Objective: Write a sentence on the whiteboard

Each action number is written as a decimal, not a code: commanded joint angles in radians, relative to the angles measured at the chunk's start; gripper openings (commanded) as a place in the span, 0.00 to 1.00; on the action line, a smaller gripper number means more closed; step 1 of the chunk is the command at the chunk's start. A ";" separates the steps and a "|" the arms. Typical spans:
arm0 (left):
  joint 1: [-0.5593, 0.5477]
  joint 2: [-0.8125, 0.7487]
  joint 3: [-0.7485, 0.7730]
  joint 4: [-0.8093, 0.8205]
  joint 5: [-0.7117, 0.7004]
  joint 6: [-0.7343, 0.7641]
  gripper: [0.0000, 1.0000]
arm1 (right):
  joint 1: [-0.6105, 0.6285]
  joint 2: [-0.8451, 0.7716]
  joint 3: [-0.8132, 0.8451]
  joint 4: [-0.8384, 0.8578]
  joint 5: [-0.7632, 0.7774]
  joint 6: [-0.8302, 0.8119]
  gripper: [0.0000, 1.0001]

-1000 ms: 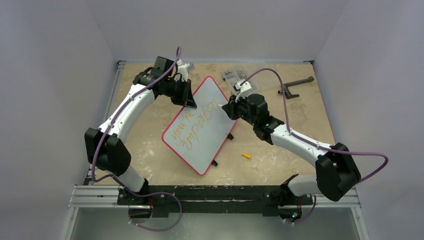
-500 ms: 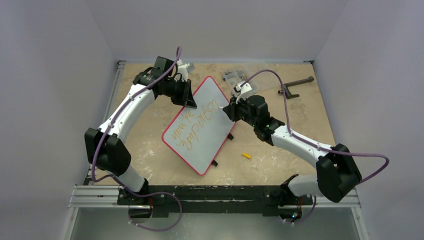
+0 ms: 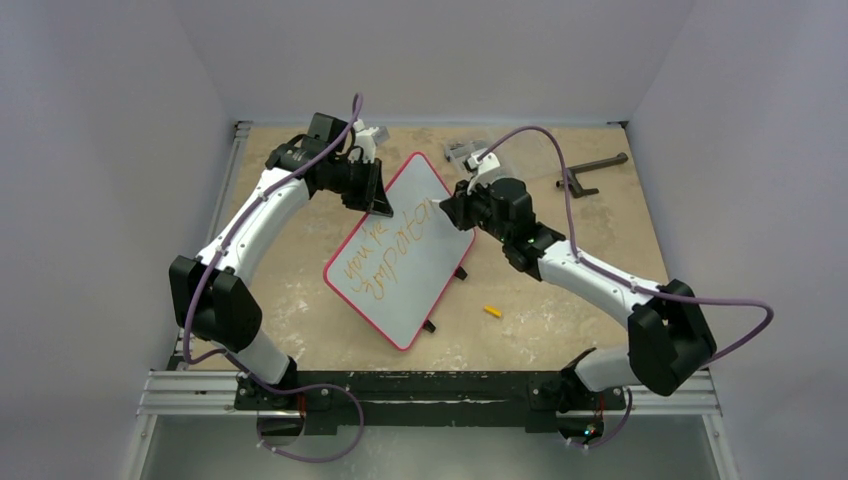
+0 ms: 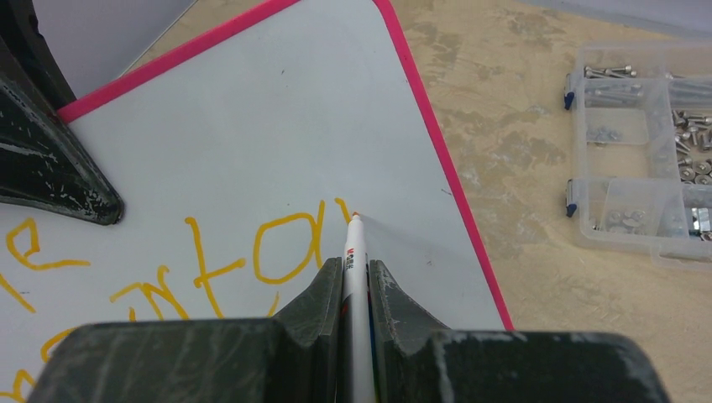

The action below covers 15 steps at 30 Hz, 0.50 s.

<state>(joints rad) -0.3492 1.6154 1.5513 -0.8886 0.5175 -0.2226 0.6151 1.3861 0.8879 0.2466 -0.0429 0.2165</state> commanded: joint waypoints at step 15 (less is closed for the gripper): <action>-0.005 -0.023 0.004 -0.015 -0.103 0.083 0.00 | 0.004 0.051 0.084 0.000 0.037 0.016 0.00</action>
<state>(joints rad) -0.3481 1.6154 1.5513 -0.8921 0.5114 -0.2268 0.6144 1.4162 0.9287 0.2466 -0.0338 0.2199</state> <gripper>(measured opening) 0.076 0.090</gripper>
